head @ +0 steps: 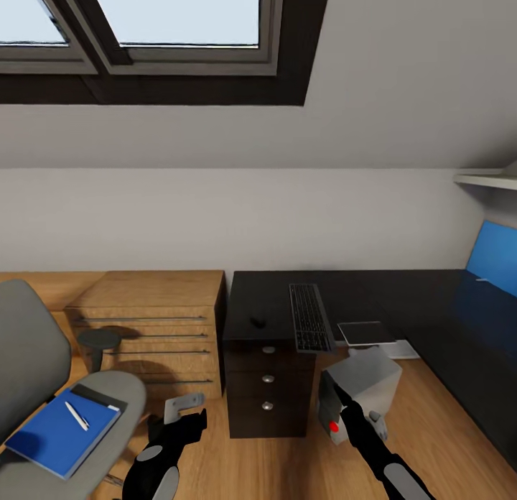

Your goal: In the bedroom, organize the workspace by keeping the computer under the desk, ensuring the monitor is on the desk, placing the keyboard on the desk next to the monitor, placing the mouse on the desk next to the keyboard, moving the folder from the swivel chair onto the desk next to the mouse, stacking the notebook on top of the folder with the pen on top of the notebook, and positioning the swivel chair next to the desk.

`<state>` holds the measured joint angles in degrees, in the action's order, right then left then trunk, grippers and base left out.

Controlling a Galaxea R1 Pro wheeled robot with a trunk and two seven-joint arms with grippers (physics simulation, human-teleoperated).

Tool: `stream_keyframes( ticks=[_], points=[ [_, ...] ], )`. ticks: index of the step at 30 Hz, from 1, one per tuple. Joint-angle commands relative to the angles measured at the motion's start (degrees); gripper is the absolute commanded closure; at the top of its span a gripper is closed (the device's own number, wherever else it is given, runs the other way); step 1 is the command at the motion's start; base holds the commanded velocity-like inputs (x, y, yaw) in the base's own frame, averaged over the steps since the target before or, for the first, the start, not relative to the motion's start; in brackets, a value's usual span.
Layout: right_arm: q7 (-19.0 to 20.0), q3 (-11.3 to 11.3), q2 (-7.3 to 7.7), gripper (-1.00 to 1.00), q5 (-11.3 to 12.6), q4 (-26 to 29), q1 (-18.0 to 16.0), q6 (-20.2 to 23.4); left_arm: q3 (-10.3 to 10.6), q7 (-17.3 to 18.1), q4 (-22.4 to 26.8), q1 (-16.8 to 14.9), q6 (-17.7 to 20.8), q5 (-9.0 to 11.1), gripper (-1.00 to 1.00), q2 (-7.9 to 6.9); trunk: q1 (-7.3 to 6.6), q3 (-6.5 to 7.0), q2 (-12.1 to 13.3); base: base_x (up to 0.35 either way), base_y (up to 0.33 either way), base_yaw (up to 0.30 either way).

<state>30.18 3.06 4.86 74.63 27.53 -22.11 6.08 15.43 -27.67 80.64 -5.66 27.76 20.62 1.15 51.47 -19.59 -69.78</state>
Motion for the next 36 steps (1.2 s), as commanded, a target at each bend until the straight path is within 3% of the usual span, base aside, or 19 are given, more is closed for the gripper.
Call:
stream_keyframes(
  ticks=[1, 22, 36],
  points=[
    [0.1, 0.3, 0.06, -1.0, 0.6, 0.0, 0.0, 0.2, 0.1, -0.5, 0.1, 0.0, 0.1, 0.6, -1.0, -0.01, 0.23, -0.25, -0.5, 0.0, 0.0, 0.0],
    [0.1, 0.3, 0.06, -1.0, 0.7, 0.0, 0.0, 0.2, 0.0, -0.6, 0.2, 0.0, 0.1, 0.6, -1.0, -0.01, 4.84, -4.02, -8.9, 0.0, 0.0, 0.0],
    [0.2, 0.4, 0.06, -1.0, 0.6, 0.0, 0.0, 0.2, 0.5, -0.5, 0.1, 0.0, 0.0, 0.5, -1.0, -0.33, 4.84, -4.02, -8.9, 0.033, 0.0, 0.0]
  ],
)
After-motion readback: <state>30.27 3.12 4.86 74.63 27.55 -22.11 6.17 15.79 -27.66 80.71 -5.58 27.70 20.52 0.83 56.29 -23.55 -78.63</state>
